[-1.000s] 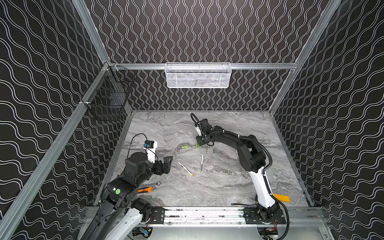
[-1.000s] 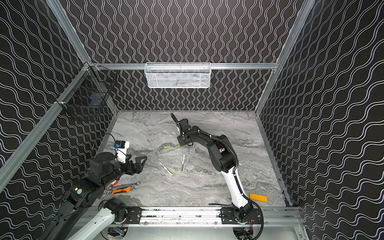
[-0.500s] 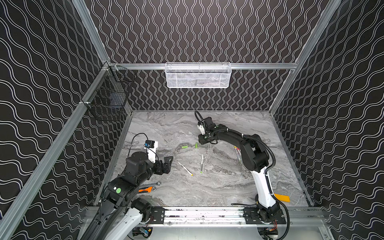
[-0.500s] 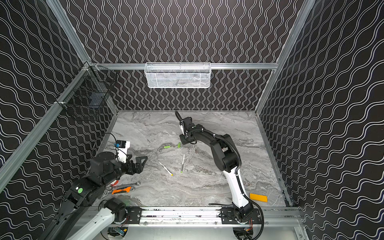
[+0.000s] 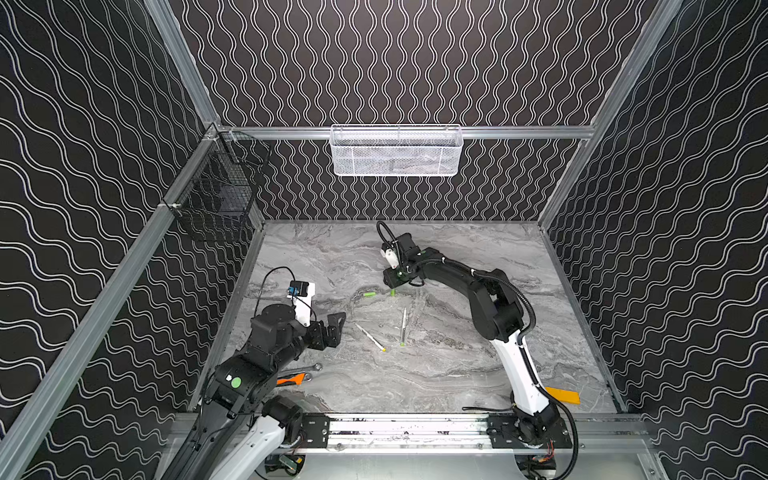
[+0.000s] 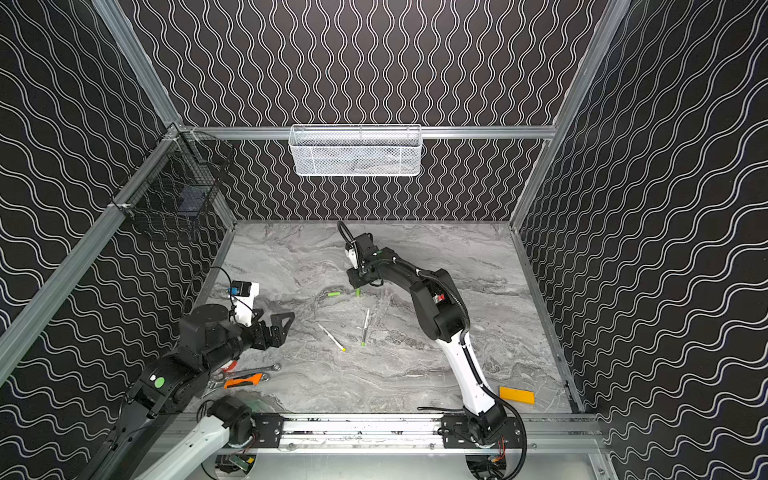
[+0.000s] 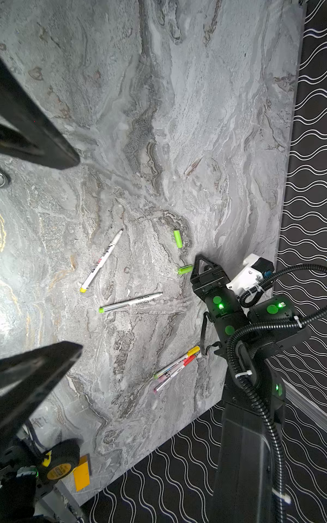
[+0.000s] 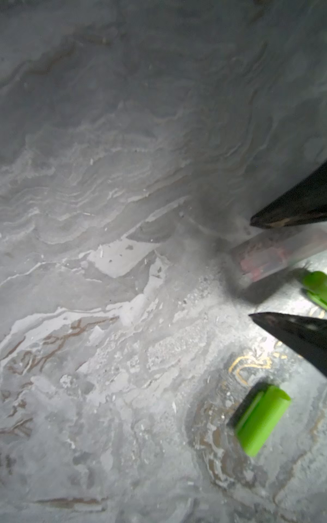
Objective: Insert the pens into the pen caps
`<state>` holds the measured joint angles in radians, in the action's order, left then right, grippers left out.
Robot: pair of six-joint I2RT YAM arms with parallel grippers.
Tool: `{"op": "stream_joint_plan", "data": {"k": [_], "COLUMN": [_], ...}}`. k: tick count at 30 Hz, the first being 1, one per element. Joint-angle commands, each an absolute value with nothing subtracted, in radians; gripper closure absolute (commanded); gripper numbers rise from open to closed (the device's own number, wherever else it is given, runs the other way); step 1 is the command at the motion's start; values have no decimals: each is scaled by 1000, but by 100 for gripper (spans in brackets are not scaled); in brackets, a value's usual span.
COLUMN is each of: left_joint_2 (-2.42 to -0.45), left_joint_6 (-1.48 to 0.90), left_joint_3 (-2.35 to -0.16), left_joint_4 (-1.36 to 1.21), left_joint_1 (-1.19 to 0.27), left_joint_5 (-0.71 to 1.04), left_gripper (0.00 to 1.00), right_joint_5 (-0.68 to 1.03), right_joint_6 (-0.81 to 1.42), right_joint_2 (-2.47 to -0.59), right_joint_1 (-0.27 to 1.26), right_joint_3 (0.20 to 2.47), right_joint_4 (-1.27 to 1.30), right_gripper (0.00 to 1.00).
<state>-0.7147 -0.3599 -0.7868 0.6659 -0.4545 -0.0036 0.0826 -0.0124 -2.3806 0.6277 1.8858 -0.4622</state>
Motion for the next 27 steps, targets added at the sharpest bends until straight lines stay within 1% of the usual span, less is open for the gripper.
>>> {"op": "stream_joint_plan", "data": {"k": [1, 5, 9, 18, 22, 24, 27], "left_joint_2": [-719, -720, -723, -721, -726, -731, -732], "left_joint_6": [-348, -348, -347, -350, -353, -359, -361], "left_joint_3": [-789, -787, -788, -786, -780, -779, -779], "left_joint_4": [617, 613, 610, 606, 594, 586, 588], "left_joint_1": [-452, -451, -451, -451, -450, -450, -450], "left_joint_5": [-4, -2, 1, 11, 21, 32, 33], "left_gripper": [1, 1, 1, 1, 1, 1, 1], "right_joint_5": [9, -60, -95, -84, -88, -107, -88], "right_joint_6": [-25, -37, -43, -44, -15, 0, 19], "right_joint_2": [-2363, -2316, -2281, -2150, -2126, -2123, -2113], "right_joint_1": [629, 629, 630, 667, 673, 672, 668], "right_joint_3": [1819, 1734, 1677, 1510, 1482, 1493, 1517], "right_joint_4": [-562, -575, -602, -587, -572, -580, -593], "right_gripper": [49, 49, 50, 51, 51, 51, 51]}}
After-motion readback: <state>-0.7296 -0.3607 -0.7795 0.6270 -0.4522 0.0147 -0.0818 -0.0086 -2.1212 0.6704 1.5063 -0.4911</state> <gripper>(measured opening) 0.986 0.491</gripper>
